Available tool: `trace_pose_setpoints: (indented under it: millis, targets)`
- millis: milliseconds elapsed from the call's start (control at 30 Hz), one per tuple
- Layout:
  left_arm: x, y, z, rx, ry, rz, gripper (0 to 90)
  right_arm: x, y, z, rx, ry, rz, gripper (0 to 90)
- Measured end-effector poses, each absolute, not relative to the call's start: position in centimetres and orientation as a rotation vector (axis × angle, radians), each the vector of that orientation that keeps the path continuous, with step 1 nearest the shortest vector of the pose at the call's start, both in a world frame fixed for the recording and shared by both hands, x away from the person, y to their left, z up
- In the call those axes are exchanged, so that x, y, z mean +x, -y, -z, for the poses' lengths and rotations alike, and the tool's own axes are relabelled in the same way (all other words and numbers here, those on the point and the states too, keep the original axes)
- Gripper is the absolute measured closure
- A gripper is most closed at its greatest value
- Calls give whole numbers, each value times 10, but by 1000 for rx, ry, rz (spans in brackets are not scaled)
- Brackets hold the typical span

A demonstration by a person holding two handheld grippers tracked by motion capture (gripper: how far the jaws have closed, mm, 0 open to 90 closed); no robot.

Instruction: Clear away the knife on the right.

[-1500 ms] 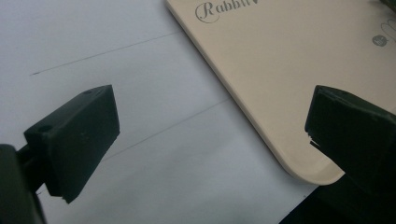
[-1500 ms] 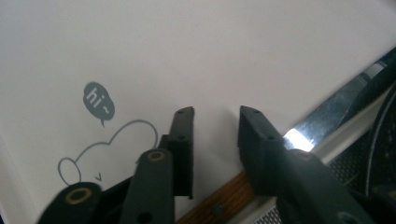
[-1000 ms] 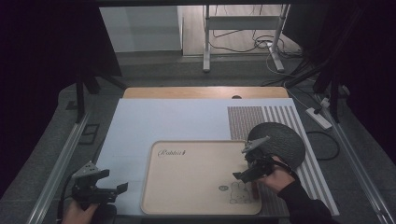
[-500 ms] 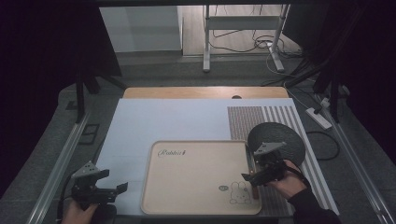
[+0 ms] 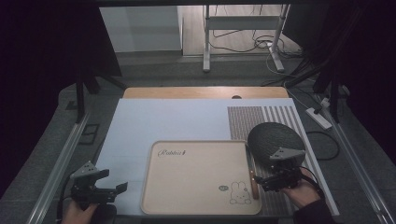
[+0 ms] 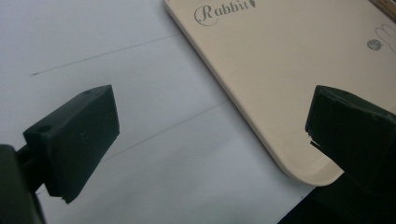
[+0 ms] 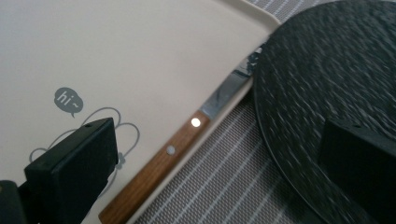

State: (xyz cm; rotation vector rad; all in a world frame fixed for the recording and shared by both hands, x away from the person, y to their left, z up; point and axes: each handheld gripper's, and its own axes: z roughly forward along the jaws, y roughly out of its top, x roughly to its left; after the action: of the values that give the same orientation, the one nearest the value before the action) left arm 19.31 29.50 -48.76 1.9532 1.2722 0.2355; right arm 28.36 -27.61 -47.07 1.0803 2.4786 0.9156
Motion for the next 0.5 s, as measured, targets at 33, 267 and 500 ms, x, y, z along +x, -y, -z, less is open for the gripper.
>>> trace_pose_setpoints:
  millis: [33,267,500]
  targets:
    - [193,-295,488,1953,-1272,-235,27,282,278,470,1088,-2467,-916,0]
    - [193,-295,488,1952,-1273,-234,26,271,294,470,1139,-2427,-934,0]
    - [193,-297,488,1936,-1270,-228,23,262,308,470,1196,-2388,-963,0]
